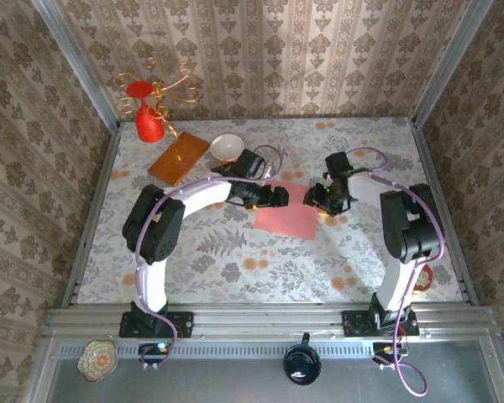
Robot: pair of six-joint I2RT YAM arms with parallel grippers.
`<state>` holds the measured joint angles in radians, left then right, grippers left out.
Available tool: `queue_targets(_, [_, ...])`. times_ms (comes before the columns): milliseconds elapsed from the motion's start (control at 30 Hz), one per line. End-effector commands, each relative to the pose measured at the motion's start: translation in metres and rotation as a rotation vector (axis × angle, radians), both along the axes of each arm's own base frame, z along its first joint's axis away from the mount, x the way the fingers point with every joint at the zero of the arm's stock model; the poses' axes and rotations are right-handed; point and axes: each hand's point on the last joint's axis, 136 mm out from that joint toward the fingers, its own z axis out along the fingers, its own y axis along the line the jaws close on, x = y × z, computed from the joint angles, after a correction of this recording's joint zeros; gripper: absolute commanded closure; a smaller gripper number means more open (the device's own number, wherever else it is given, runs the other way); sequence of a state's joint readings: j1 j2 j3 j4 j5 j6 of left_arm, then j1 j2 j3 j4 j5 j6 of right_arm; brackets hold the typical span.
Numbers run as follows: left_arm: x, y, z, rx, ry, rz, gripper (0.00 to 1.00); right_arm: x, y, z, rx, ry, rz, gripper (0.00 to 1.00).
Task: Fold a paper plane with a square sheet of paper (pick it up from the middle)
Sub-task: First fold in half a square sheet of paper at the center of the table.
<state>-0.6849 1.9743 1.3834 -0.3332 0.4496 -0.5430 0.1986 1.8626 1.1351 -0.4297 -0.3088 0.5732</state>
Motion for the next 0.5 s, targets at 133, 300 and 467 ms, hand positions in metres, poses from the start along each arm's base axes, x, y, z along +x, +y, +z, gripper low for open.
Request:
queue_targets(133, [0.006,0.008,-0.015,0.037,0.073,0.045,0.16,-0.001,0.012,0.01,0.021,-0.032,0.096,0.49])
queue_targets(300, [0.009,0.003,-0.015,0.033,0.075,0.033,0.16,-0.002,0.022,0.029,0.111,-0.086,0.071,0.51])
queue_targets(467, [0.014,-0.003,-0.015,0.026,0.077,0.025,0.16,-0.008,0.024,0.01,0.131,-0.028,0.052,0.55])
